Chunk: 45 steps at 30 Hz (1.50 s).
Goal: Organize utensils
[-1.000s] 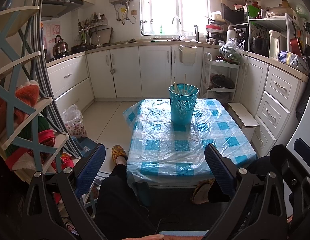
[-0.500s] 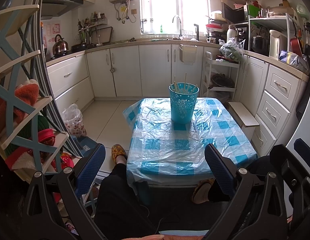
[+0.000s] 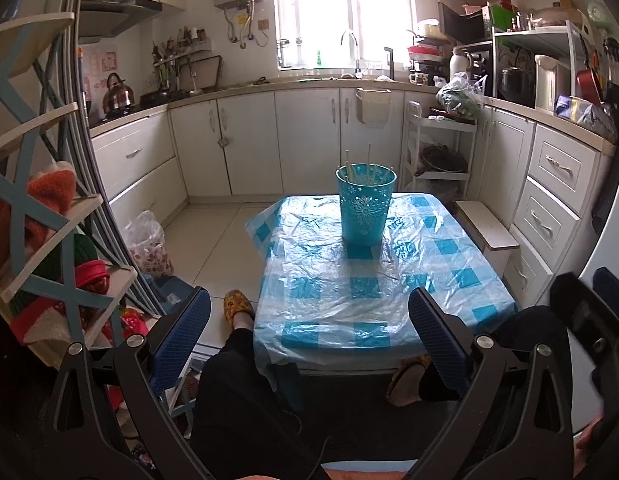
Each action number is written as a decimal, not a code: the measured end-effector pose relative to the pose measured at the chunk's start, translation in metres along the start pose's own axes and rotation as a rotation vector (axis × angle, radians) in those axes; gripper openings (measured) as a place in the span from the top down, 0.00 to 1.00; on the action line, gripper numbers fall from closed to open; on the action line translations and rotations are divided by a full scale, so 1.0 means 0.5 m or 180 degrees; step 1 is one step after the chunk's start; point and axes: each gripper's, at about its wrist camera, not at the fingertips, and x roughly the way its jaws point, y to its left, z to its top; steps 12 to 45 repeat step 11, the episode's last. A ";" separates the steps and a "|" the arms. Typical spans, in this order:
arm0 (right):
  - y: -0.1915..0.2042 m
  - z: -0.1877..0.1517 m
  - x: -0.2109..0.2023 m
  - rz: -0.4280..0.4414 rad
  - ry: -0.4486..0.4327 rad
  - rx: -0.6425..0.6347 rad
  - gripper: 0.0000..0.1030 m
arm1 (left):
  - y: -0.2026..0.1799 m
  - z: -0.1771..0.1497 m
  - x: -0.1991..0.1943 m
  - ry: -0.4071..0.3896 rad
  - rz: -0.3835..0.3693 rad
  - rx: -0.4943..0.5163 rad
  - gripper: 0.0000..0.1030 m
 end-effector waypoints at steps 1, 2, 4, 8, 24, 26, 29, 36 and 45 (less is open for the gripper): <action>-0.005 -0.001 -0.003 -0.0009 -0.0010 0.0013 0.07 | -0.002 0.001 -0.002 -0.0007 0.0020 0.0014 0.07; -0.007 -0.001 -0.003 -0.0013 0.0004 0.0016 0.07 | -0.003 0.002 -0.001 -0.0004 0.0030 0.0015 0.07; -0.009 0.002 0.002 -0.0004 0.0036 0.0003 0.07 | -0.004 0.002 0.000 0.0029 -0.0005 0.0004 0.07; -0.012 0.003 -0.002 0.0006 0.0050 -0.0023 0.07 | -0.001 0.002 0.007 0.0102 -0.0044 -0.0049 0.07; -0.009 0.006 0.002 0.0007 0.0058 -0.0022 0.07 | 0.003 0.003 0.014 0.0164 -0.0076 -0.0100 0.07; -0.009 0.006 0.002 0.0007 0.0058 -0.0022 0.07 | 0.003 0.003 0.014 0.0164 -0.0076 -0.0100 0.07; -0.009 0.006 0.002 0.0007 0.0058 -0.0022 0.07 | 0.003 0.003 0.014 0.0164 -0.0076 -0.0100 0.07; -0.009 0.006 0.002 0.0007 0.0058 -0.0022 0.07 | 0.003 0.003 0.014 0.0164 -0.0076 -0.0100 0.07; -0.009 0.006 0.002 0.0007 0.0058 -0.0022 0.07 | 0.003 0.003 0.014 0.0164 -0.0076 -0.0100 0.07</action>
